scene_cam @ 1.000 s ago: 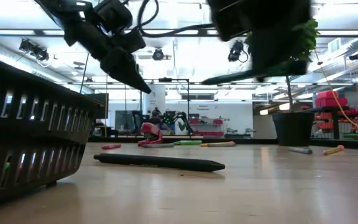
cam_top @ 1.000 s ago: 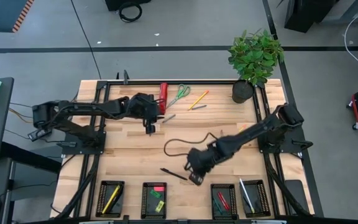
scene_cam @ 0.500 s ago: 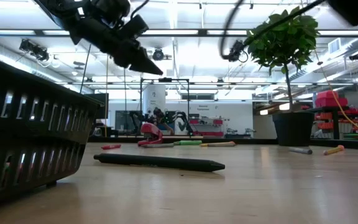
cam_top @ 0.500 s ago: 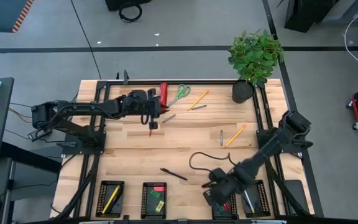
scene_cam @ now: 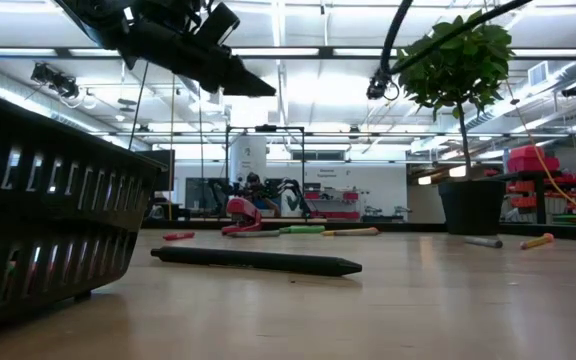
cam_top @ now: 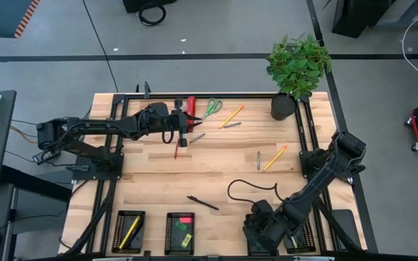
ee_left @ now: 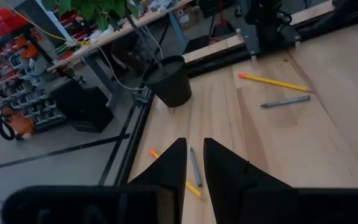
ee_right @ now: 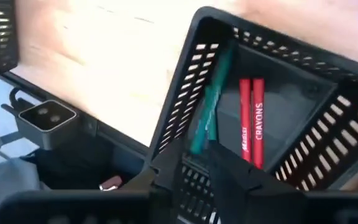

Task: Sort crayons/erasers/pens/pencils in bins
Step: Put the green crayon into the middle right black bin, then put the bottom right gray crayon into the middle right black bin

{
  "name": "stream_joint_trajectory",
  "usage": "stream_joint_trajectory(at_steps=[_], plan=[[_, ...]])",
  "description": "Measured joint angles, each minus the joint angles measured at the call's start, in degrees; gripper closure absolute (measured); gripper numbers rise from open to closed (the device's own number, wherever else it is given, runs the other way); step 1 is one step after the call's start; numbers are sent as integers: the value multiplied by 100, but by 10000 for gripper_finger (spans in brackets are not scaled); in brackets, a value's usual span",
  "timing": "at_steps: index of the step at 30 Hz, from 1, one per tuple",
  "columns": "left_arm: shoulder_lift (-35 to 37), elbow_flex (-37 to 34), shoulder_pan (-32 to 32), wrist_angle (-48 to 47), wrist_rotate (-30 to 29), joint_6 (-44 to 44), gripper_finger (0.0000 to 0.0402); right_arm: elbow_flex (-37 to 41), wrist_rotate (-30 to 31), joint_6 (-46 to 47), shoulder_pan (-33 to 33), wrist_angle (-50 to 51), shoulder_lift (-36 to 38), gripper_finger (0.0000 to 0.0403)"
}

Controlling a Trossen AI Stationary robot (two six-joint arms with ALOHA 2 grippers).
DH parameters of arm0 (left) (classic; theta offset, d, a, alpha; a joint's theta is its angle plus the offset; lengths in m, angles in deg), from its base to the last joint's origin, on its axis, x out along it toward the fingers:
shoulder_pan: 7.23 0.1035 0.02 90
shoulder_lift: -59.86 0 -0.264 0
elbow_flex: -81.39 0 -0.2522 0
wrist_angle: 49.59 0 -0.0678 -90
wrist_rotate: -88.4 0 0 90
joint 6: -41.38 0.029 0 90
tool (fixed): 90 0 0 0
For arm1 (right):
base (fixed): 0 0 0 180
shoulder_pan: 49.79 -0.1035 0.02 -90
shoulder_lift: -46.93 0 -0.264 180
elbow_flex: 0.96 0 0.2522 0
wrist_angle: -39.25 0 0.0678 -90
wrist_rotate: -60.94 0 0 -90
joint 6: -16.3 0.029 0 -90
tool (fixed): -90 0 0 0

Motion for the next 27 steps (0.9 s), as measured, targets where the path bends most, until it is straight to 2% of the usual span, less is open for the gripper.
stream_joint_trajectory(at_steps=[5, 11, 15, 22, 27], plan=[[0, -1, 0, -184, 2, -37, 336, 3, -1, -6, 17, 285, 0, 280], [-2, -2, -2, -544, 4, -169, 344, 6, -12, -48, 199, 953, 0, 270], [-2, -1, -24, -697, 6, -263, 346, 1, 124, -153, 657, 1353, 0, 270], [-2, -1, -26, -1082, 10, -348, 341, -7, 20, -1323, 1673, 1659, 396, 270], [-2, -1, -24, -1399, 10, -318, 345, -3, 271, -1734, 2286, 3003, 573, 270]])
